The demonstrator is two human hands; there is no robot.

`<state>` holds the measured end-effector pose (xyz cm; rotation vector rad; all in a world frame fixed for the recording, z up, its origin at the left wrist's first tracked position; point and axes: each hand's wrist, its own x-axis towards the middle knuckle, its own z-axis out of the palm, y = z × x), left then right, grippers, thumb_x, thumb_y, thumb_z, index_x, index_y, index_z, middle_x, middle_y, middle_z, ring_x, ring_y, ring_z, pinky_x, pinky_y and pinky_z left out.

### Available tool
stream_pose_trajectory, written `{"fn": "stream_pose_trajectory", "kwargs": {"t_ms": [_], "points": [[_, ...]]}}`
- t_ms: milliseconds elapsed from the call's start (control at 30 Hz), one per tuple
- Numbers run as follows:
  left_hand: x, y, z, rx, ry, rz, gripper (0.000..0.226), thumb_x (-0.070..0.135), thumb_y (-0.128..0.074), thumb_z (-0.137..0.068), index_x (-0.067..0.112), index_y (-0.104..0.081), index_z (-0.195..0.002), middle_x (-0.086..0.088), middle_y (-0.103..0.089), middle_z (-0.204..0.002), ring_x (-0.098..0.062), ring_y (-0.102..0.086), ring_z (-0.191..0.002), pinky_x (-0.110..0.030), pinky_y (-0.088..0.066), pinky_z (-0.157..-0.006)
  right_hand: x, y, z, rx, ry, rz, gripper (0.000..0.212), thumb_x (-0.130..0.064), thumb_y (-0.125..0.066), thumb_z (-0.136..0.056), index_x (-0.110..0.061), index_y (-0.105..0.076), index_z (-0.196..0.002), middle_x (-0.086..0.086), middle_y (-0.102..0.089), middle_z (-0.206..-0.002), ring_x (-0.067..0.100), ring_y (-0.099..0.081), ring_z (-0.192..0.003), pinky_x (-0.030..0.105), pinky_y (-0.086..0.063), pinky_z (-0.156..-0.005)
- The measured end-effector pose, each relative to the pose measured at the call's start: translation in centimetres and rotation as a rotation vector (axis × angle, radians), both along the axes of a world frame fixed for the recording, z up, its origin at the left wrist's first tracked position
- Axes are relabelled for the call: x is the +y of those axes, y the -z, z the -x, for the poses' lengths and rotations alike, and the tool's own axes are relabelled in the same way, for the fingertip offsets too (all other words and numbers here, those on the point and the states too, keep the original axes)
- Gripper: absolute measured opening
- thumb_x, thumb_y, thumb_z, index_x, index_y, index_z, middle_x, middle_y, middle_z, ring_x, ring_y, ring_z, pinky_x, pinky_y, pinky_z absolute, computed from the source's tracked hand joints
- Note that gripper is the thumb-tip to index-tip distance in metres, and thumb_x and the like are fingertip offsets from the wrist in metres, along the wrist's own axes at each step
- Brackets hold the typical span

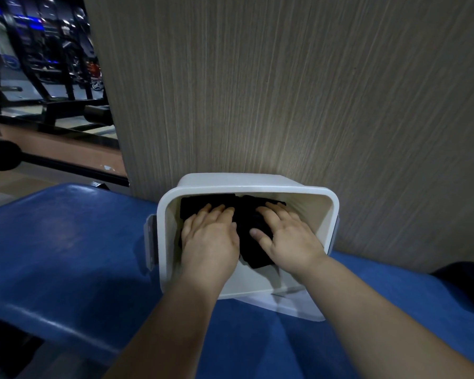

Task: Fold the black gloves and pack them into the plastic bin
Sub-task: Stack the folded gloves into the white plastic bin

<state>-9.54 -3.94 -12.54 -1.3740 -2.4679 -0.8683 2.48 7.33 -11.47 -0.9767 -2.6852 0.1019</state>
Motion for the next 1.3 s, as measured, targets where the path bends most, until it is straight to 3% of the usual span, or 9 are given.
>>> {"fn": "stream_pose_trajectory", "kwargs": {"t_ms": [433, 533, 633, 767, 867, 1000, 1167, 1300], "points": [[-0.6, -1.3, -0.9, -0.027, 0.02, -0.098, 0.039, 0.035, -0.041, -0.098, 0.03, -0.049, -0.136, 0.012, -0.05, -0.14, -0.011, -0.033, -0.138, -0.035, -0.019, -0.115, -0.5, -1.0, -0.5, 0.044, -0.004, -0.07, 0.058, -0.054, -0.035, -0.097, -0.03, -0.028, -0.148, -0.002, -0.023, -0.157, 0.021, -0.02, -0.142, 0.035, -0.02, -0.113], [-0.9, -1.6, -1.5, -0.037, 0.067, -0.167, 0.037, 0.033, -0.046, -0.096, 0.028, -0.055, -0.132, 0.01, -0.055, -0.135, -0.013, -0.04, -0.134, -0.037, -0.026, -0.112, -0.9, -1.3, -1.2, 0.135, -0.026, -0.144, 0.058, -0.056, -0.032, -0.095, -0.026, -0.035, -0.145, -0.001, -0.034, -0.15, 0.024, -0.033, -0.135, 0.037, -0.029, -0.11], [-0.9, -1.7, -2.6, -0.075, 0.112, -0.241, 0.034, 0.033, -0.047, -0.095, 0.027, -0.061, -0.126, 0.009, -0.059, -0.131, -0.014, -0.045, -0.13, -0.04, -0.031, -0.11, -1.3, -1.1, -2.7, 0.199, -0.065, -0.155, 0.062, -0.054, -0.025, -0.09, -0.022, -0.042, -0.141, 0.001, -0.039, -0.147, 0.021, -0.034, -0.135, 0.036, -0.032, -0.11], [-0.8, -1.4, -4.7, -0.088, 0.201, -0.296, 0.036, 0.038, -0.044, -0.09, 0.024, -0.067, -0.115, 0.009, -0.065, -0.117, -0.013, -0.054, -0.117, -0.04, -0.038, -0.104, -2.2, -0.1, -6.4, 0.28, -0.093, -0.249, 0.043, -0.039, -0.038, -0.092, -0.019, -0.056, -0.126, 0.0, -0.052, -0.133, 0.015, -0.043, -0.127, 0.025, -0.038, -0.098], [-0.6, -0.9, -6.9, -0.136, 0.268, -0.237, 0.026, 0.032, -0.051, -0.096, 0.028, -0.065, -0.117, 0.015, -0.062, -0.116, -0.006, -0.048, -0.116, -0.031, -0.032, -0.104, -2.7, 0.9, -10.1, 0.303, -0.059, -0.281, 0.032, -0.032, -0.042, -0.089, -0.022, -0.061, -0.113, -0.007, -0.06, -0.114, 0.009, -0.05, -0.103, 0.016, -0.038, -0.078], [0.6, 0.5, -10.3, -0.236, 0.363, -0.132, 0.024, 0.033, -0.05, -0.096, 0.031, -0.065, -0.115, 0.017, -0.062, -0.114, -0.006, -0.047, -0.114, -0.032, -0.036, -0.102, -1.6, 3.0, -15.5, 0.304, 0.052, -0.22, 0.022, -0.028, -0.047, -0.09, -0.022, -0.061, -0.107, -0.007, -0.061, -0.103, 0.018, -0.061, -0.088, 0.026, -0.049, -0.069], [3.2, 2.4, -15.2, -0.343, 0.478, -0.01, 0.022, 0.03, -0.05, -0.096, 0.028, -0.065, -0.112, 0.017, -0.058, -0.101, -0.006, -0.051, -0.105, -0.019, -0.038, -0.093, 0.6, 4.5, -20.9, 0.314, 0.289, -0.179, 0.02, -0.017, -0.062, -0.088, -0.017, -0.065, -0.108, -0.002, -0.065, -0.106, 0.025, -0.063, -0.095, 0.035, -0.052, -0.073], [6.1, 3.6, -19.2, -0.438, 0.532, 0.085, 0.022, 0.032, -0.05, -0.096, 0.027, -0.065, -0.112, 0.012, -0.061, -0.102, -0.008, -0.056, -0.1, -0.022, -0.043, -0.091, 2.2, 4.8, -24.7, 0.361, 0.442, -0.145, 0.023, -0.015, -0.06, -0.088, -0.014, -0.067, -0.11, 0.002, -0.066, -0.11, 0.027, -0.059, -0.104, 0.038, -0.051, -0.081]]}}
